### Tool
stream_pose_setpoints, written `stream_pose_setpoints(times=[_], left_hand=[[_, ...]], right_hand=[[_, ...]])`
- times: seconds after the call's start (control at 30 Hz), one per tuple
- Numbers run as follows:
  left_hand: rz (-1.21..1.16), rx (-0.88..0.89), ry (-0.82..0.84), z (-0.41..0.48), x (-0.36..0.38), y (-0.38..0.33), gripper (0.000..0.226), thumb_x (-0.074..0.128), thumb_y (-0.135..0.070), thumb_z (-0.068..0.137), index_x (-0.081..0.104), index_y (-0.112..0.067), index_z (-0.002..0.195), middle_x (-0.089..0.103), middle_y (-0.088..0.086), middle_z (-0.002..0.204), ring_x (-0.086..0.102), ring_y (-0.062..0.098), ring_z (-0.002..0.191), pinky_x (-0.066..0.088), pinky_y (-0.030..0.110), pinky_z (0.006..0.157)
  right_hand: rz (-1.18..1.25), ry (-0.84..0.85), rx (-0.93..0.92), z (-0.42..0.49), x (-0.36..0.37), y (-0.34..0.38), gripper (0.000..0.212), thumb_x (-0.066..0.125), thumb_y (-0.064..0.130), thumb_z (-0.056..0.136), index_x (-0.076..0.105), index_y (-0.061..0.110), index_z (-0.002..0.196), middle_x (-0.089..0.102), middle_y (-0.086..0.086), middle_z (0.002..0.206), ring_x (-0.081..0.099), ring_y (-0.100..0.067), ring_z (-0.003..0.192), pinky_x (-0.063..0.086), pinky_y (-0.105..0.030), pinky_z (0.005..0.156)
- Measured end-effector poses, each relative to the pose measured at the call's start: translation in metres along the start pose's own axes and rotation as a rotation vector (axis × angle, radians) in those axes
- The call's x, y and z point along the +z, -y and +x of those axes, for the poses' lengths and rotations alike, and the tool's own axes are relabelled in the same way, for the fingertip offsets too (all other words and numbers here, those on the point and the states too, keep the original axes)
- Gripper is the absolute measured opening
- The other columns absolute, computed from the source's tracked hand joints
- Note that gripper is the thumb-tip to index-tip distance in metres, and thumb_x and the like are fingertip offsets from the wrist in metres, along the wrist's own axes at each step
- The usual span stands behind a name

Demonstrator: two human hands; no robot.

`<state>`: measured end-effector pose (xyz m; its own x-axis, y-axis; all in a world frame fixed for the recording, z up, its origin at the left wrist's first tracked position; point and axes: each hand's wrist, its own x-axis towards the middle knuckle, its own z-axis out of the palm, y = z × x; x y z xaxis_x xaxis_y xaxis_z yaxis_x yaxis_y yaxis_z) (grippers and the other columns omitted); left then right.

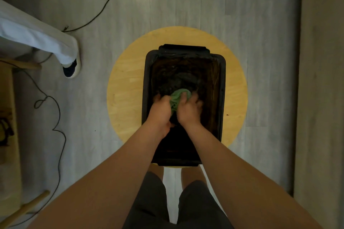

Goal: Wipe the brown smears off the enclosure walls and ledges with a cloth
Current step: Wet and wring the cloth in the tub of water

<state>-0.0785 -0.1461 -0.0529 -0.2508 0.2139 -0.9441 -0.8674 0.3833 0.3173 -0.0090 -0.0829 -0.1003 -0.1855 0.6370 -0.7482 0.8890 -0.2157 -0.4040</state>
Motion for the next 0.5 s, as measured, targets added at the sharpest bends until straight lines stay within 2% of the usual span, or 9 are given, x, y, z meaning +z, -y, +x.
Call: stream_pose_setpoints(times=[0.03, 0.1, 0.17, 0.23, 0.3, 0.37, 0.43, 0.5], left_hand=[[-0.008, -0.027, -0.008, -0.002, 0.002, 0.000, 0.042, 0.047, -0.029, 0.099, 0.052, -0.027, 0.141, 0.064, 0.012, 0.127, 0.063, 0.035, 0.114, 0.053, 0.064, 0.092], [-0.039, -0.070, 0.009, -0.003, 0.003, -0.001, 0.038, 0.045, -0.028, 0.101, 0.057, -0.023, 0.137, 0.065, 0.015, 0.127, 0.064, 0.035, 0.114, 0.057, 0.058, 0.089], [-0.003, -0.052, 0.030, -0.004, 0.002, -0.003, 0.032, 0.045, -0.029, 0.104, 0.067, -0.017, 0.125, 0.072, 0.015, 0.118, 0.068, 0.032, 0.109, 0.060, 0.047, 0.085], [0.099, 0.013, 0.049, -0.005, -0.001, -0.004, 0.033, 0.046, -0.031, 0.105, 0.073, -0.015, 0.113, 0.076, 0.013, 0.107, 0.071, 0.030, 0.103, 0.061, 0.044, 0.087], [0.241, 0.075, 0.063, -0.007, -0.001, -0.004, 0.035, 0.044, -0.033, 0.106, 0.073, -0.014, 0.113, 0.075, 0.014, 0.109, 0.070, 0.032, 0.106, 0.058, 0.049, 0.096], [0.327, 0.079, 0.074, -0.012, 0.002, -0.004, 0.037, 0.043, -0.037, 0.107, 0.069, -0.016, 0.121, 0.072, 0.015, 0.114, 0.068, 0.032, 0.108, 0.056, 0.052, 0.100], [0.312, 0.020, 0.054, -0.014, 0.002, -0.004, 0.039, 0.045, -0.043, 0.106, 0.068, -0.017, 0.124, 0.072, 0.015, 0.115, 0.068, 0.031, 0.107, 0.057, 0.049, 0.098], [0.249, -0.027, 0.048, -0.016, 0.000, -0.005, 0.041, 0.047, -0.049, 0.105, 0.069, -0.017, 0.121, 0.074, 0.013, 0.111, 0.070, 0.029, 0.105, 0.058, 0.042, 0.091]], right_hand=[[0.011, 0.084, 0.006, -0.004, 0.000, 0.000, 0.049, 0.031, 0.046, 0.111, 0.041, 0.012, 0.145, 0.053, -0.021, 0.138, 0.056, -0.035, 0.118, 0.049, -0.041, 0.098], [0.139, 0.193, -0.059, -0.020, -0.007, 0.000, 0.040, 0.032, 0.044, 0.112, 0.054, 0.016, 0.130, 0.066, -0.009, 0.119, 0.063, -0.016, 0.099, 0.052, -0.031, 0.082], [0.187, 0.178, -0.199, -0.039, -0.018, 0.004, 0.036, 0.037, 0.046, 0.111, 0.062, 0.021, 0.112, 0.068, 0.003, 0.100, 0.063, -0.003, 0.086, 0.049, -0.022, 0.070], [0.195, 0.139, -0.323, -0.056, -0.028, 0.008, 0.037, 0.041, 0.046, 0.109, 0.064, 0.021, 0.094, 0.066, 0.004, 0.086, 0.063, -0.003, 0.079, 0.050, -0.024, 0.067], [0.231, 0.100, -0.355, -0.060, -0.035, 0.011, 0.040, 0.043, 0.039, 0.110, 0.061, 0.020, 0.080, 0.063, 0.001, 0.080, 0.062, -0.008, 0.076, 0.049, -0.032, 0.070], [0.236, 0.082, -0.292, -0.051, -0.038, 0.013, 0.039, 0.043, 0.034, 0.109, 0.061, 0.021, 0.077, 0.060, -0.003, 0.090, 0.059, -0.014, 0.086, 0.048, -0.036, 0.080], [0.110, 0.062, -0.233, -0.040, -0.041, 0.017, 0.035, 0.045, 0.038, 0.107, 0.065, 0.014, 0.093, 0.054, -0.008, 0.112, 0.054, -0.020, 0.107, 0.043, -0.040, 0.101], [0.067, 0.103, -0.178, -0.032, -0.045, 0.019, 0.033, 0.047, 0.045, 0.104, 0.059, 0.015, 0.110, 0.048, -0.007, 0.124, 0.051, -0.022, 0.115, 0.042, -0.042, 0.106]])
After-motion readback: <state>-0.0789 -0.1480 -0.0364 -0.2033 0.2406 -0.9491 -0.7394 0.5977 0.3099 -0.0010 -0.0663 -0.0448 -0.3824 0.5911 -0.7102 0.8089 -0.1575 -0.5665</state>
